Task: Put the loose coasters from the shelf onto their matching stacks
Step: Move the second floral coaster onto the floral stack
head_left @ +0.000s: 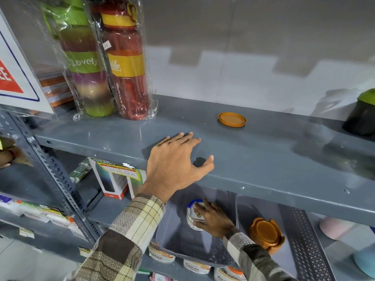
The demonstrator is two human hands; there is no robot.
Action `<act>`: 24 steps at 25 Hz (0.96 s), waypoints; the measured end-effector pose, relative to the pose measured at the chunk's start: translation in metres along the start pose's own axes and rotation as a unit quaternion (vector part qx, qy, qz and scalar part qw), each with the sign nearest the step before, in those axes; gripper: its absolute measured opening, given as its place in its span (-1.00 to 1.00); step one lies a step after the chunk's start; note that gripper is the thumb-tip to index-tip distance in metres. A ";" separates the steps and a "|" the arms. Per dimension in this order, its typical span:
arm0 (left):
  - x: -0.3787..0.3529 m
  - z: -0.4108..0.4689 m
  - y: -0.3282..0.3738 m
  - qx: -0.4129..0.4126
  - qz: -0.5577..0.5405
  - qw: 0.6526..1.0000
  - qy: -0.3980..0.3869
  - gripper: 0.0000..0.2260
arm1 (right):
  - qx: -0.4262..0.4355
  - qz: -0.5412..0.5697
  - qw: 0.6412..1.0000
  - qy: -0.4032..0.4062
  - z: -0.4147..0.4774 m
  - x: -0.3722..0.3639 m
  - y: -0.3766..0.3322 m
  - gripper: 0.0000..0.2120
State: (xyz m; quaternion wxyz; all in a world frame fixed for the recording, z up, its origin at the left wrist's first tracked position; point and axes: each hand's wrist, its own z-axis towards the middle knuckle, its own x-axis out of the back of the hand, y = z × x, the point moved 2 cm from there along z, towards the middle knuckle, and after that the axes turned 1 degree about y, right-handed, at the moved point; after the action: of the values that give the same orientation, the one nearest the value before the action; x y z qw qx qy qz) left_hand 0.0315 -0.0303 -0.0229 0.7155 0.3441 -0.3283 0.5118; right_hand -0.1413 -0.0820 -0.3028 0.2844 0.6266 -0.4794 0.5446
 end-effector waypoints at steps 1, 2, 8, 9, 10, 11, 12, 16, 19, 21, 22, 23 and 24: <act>0.001 0.000 0.000 -0.002 0.002 1.000 0.000 -0.37 | -0.007 0.023 1.000 0.003 -0.003 0.002 -0.001 0.16; 0.001 0.000 0.000 -0.003 0.004 1.000 -0.002 -0.37 | -0.010 0.044 0.999 0.007 -0.007 0.006 -0.003 0.16; 0.003 -0.001 0.002 0.000 0.006 1.000 -0.007 -0.37 | 0.026 0.032 0.990 0.132 -0.060 0.053 -0.031 -0.03; 0.003 -0.001 0.001 0.001 0.002 1.000 -0.006 -0.37 | 0.036 0.038 0.986 0.161 -0.072 0.063 -0.037 -0.11; 0.002 -0.001 0.000 0.002 -0.001 1.000 -0.005 -0.38 | 0.051 0.039 0.978 0.196 -0.085 0.071 -0.043 -0.20; 0.003 -0.002 0.002 0.000 -0.003 1.000 -0.003 -0.38 | 0.066 0.029 0.968 0.241 -0.102 0.081 -0.048 -0.28; 0.004 -0.002 0.002 -0.001 -0.004 1.000 -0.002 -0.38 | 0.081 0.015 0.955 0.285 -0.118 0.091 -0.053 -0.32; 0.007 -0.003 0.004 -0.007 0.010 1.000 -0.012 -0.36 | 0.121 0.021 0.905 0.407 -0.190 0.137 -0.075 -0.36; 0.009 -0.003 0.005 -0.001 0.001 1.000 -0.018 -0.33 | 0.130 0.056 0.871 0.470 -0.237 0.175 -0.087 -0.35; 0.008 -0.002 0.004 -0.002 -0.002 1.000 -0.025 -0.33 | 0.129 0.040 0.840 0.525 -0.260 0.201 -0.092 -0.36; 0.008 -0.002 0.004 -0.003 -0.005 0.999 -0.035 -0.34 | 0.128 0.027 0.823 0.552 -0.269 0.214 -0.092 -0.37; 0.007 -0.002 0.004 -0.002 -0.011 0.999 -0.043 -0.36 | 0.128 0.014 0.808 0.576 -0.274 0.226 -0.091 -0.37; 0.007 -0.002 0.002 0.001 -0.017 0.999 -0.047 -0.37 | 0.123 0.003 0.795 0.594 -0.278 0.237 -0.090 -0.36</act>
State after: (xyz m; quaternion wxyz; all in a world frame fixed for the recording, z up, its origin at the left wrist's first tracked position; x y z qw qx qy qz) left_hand 0.0313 -0.0247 -0.0177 0.7075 0.3742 -0.3552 0.4830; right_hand -0.1860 0.1267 0.0068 0.4321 0.2084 -0.1467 0.8651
